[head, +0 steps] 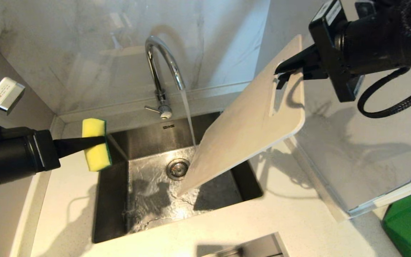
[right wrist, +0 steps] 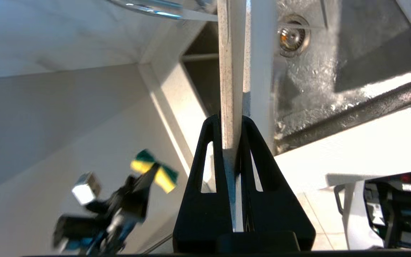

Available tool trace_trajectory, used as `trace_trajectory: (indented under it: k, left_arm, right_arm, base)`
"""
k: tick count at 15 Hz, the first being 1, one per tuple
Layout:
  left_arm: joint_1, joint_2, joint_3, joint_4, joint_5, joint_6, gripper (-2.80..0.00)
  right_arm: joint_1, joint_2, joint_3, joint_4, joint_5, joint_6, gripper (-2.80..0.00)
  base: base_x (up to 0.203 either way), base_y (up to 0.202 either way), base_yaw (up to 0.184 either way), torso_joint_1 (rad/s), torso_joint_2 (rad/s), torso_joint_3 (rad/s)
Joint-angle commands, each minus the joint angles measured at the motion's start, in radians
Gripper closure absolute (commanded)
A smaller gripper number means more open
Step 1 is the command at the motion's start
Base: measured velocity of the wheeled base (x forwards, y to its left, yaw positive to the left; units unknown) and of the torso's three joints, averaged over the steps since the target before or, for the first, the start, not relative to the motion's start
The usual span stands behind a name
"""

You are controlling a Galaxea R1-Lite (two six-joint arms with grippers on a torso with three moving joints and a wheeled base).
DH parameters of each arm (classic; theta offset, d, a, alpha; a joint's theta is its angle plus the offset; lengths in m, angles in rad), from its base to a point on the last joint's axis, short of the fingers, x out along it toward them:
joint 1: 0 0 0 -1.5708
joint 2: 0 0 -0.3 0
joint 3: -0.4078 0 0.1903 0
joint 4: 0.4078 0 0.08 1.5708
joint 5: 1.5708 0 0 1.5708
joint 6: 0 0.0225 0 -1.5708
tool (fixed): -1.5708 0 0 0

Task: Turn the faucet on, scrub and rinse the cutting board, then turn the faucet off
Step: Scrub the cutting board underwater, then put down the cutting board

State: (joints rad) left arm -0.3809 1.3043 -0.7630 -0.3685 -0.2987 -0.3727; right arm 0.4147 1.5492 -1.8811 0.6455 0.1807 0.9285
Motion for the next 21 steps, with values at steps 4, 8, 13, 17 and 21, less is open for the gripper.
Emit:
trace_trajectory:
  k: [4, 8, 13, 17, 21]
  left_arm:
    - [0.0, 0.012, -0.01, 0.002, -0.003, 0.008, 0.0]
    - [0.0, 0.012, -0.004, 0.002, -0.002, 0.008, 0.0]
    - [0.0, 0.01, -0.007, 0.0, -0.002, 0.008, 0.0]
    - [0.0, 0.006, -0.002, -0.001, -0.002, 0.009, 0.0]
    - [0.0, 0.006, -0.001, -0.001, -0.002, 0.009, 0.0]
  right_arm:
    - [0.002, -0.083, 0.025, 0.055, 0.003, 0.014, 0.0]
    - [0.002, -0.098, 0.085, 0.06, 0.002, 0.011, 0.0]
    - [0.002, -0.138, 0.202, 0.093, 0.003, 0.004, 0.0]
    - [0.001, -0.184, 0.301, 0.092, 0.002, 0.004, 0.0]
    - [0.001, -0.208, 0.43, 0.042, 0.004, 0.01, 0.0]
  base:
    - [0.0, 0.0, 0.0, 0.0, 0.0, 0.0]
    - [0.0, 0.0, 0.0, 0.0, 0.0, 0.0]
    - [0.0, 0.0, 0.0, 0.0, 0.0, 0.0]
    - [0.0, 0.0, 0.0, 0.0, 0.0, 0.0]
    - [0.0, 0.0, 0.0, 0.0, 0.0, 0.0]
